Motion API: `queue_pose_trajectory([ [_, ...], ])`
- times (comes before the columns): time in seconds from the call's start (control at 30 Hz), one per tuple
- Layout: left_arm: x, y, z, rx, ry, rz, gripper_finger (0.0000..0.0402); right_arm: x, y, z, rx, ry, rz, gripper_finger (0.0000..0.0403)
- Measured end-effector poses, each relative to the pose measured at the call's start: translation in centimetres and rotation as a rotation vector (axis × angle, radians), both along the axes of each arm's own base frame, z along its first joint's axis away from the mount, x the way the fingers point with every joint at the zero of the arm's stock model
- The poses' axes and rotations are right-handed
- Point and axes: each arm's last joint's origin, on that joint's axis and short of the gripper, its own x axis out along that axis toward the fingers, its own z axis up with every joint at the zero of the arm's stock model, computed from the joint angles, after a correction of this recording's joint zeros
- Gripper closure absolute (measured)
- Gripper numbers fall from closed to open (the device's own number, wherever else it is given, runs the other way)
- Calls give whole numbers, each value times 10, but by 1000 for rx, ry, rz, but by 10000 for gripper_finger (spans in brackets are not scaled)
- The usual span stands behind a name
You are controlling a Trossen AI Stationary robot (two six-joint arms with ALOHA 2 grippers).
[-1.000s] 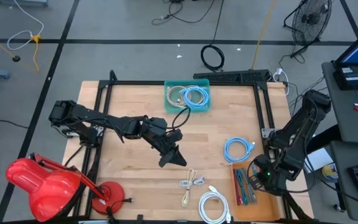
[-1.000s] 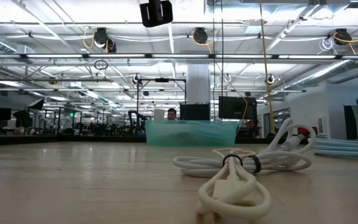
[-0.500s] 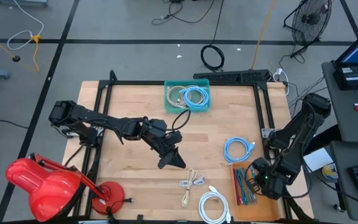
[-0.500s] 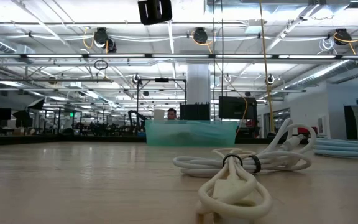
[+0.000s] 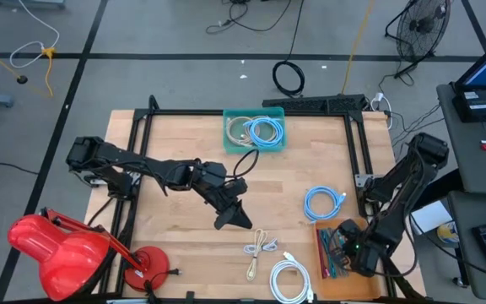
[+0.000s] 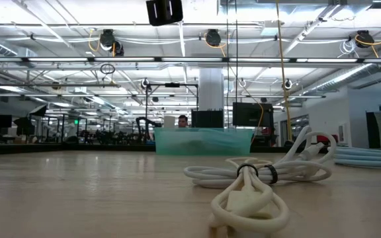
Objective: Pick & Place USB Port
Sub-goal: Put the blue charger cable into the orange bin
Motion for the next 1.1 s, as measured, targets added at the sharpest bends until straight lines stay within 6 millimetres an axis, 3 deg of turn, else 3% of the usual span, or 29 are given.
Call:
queue_pose_trajectory([
  [0.43, 0, 0, 0, -3, 1, 2, 350, 10, -1, -12, 1, 115, -8, 388],
  [1.1, 1, 1, 0, 10, -7, 23, 350, 25, -1, -14, 7, 7, -42, 383],
])
